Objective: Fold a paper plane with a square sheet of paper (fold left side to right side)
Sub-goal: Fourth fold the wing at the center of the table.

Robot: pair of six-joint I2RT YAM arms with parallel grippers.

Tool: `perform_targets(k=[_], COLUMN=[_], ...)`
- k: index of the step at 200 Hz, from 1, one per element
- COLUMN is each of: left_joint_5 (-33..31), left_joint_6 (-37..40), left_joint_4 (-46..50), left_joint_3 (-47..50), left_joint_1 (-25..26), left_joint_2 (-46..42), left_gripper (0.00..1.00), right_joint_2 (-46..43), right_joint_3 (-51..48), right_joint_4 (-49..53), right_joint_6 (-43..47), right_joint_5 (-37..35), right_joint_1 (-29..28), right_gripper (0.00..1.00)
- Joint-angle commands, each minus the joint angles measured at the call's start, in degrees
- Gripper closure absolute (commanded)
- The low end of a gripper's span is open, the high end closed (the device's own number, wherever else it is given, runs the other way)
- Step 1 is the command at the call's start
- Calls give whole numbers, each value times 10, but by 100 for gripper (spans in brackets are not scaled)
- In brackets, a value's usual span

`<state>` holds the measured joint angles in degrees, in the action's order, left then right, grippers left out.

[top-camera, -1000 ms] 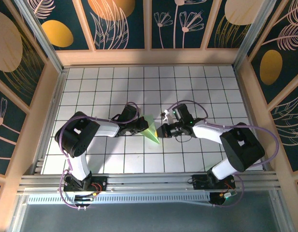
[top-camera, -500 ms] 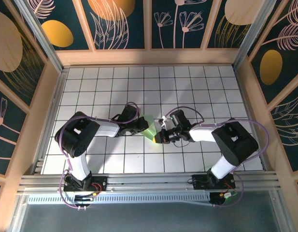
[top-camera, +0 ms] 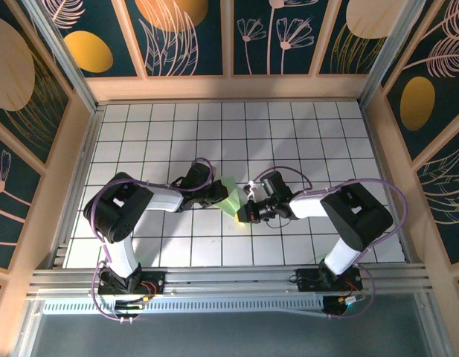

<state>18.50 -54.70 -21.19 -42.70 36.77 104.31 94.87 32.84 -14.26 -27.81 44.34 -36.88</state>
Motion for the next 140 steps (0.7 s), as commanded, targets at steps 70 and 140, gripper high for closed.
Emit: perform_targets(k=[70, 140], left_joint_5=[-31, -31], left_joint_6=[-2, -2], left_joint_4=[46, 47], left_joint_3=[21, 19], left_joint_1=[-2, -2], left_joint_2=[7, 9], left_gripper=[100, 100], right_joint_2=[-2, -11], right_joint_3=[5, 13], right_joint_4=[22, 55], right_joint_6=[4, 22], right_joint_5=[-27, -47], right_joint_1=[-7, -6], right_gripper=[100, 100])
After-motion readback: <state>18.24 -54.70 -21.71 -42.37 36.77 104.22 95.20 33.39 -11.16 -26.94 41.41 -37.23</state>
